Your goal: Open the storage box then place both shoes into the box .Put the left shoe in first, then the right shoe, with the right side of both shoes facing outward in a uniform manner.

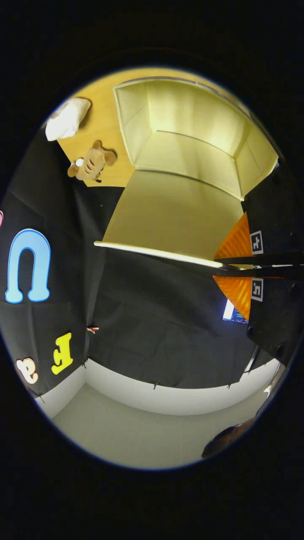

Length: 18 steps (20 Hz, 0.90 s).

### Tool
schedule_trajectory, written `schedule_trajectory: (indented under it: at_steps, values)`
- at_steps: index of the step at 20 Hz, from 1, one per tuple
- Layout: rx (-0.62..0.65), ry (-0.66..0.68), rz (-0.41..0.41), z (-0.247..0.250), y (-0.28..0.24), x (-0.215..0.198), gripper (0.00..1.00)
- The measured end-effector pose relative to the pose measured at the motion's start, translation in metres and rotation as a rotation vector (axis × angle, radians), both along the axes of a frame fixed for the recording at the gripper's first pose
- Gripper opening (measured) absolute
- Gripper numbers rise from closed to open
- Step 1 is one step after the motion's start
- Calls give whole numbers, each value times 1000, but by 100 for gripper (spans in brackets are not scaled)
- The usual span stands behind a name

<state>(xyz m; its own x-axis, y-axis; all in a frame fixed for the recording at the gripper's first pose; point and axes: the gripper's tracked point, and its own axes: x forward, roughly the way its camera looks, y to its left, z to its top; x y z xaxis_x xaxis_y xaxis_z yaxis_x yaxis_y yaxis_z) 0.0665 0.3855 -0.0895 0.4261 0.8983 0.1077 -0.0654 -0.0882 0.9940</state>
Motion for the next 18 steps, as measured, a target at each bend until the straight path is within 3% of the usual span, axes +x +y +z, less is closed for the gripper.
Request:
schedule_trajectory:
  at_steps: [6,18]
  values:
    - [-47,-20,-8,10,54,14,6]
    - [-95,14,-42,6,104,28,9]
